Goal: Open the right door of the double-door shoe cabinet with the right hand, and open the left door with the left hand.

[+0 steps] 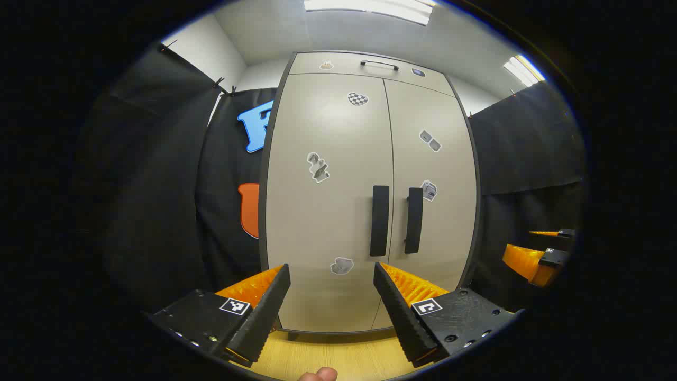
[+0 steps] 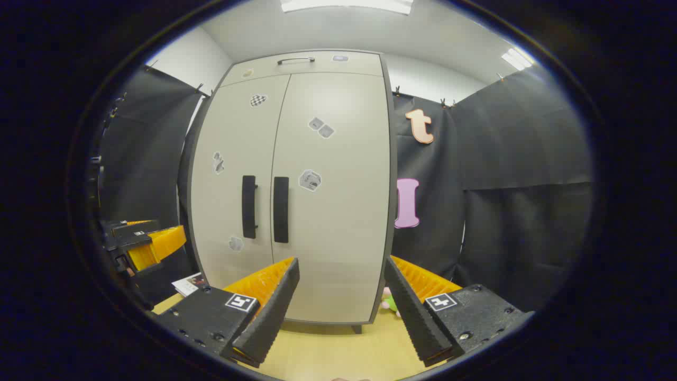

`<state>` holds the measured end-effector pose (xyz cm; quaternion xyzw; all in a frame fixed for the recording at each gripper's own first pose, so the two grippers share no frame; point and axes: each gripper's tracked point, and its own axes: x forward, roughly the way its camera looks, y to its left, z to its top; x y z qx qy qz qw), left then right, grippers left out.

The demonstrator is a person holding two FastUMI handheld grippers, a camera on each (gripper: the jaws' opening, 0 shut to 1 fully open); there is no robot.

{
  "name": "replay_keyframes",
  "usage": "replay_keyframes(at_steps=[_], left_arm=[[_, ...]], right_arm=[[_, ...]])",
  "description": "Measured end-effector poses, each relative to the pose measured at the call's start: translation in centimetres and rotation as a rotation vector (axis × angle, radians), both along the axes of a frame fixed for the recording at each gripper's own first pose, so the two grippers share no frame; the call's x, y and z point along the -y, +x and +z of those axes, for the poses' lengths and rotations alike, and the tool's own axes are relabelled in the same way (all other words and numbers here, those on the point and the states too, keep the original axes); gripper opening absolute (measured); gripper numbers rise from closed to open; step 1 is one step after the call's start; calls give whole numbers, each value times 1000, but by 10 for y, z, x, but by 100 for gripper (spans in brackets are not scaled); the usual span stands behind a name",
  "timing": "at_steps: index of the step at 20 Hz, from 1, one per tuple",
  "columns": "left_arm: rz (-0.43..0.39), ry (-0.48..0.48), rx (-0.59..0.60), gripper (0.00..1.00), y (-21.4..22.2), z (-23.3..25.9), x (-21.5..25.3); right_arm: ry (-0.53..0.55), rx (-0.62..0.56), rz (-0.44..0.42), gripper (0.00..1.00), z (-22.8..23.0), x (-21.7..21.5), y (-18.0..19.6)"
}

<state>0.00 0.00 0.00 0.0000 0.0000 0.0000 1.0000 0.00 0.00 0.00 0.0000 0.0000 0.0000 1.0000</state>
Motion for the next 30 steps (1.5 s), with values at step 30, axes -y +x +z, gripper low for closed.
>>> replay_keyframes(at_steps=[30], left_arm=[[-11, 18, 13, 95, 6, 3, -12]], right_arm=[[41, 52, 66, 100, 34, -56, 72]])
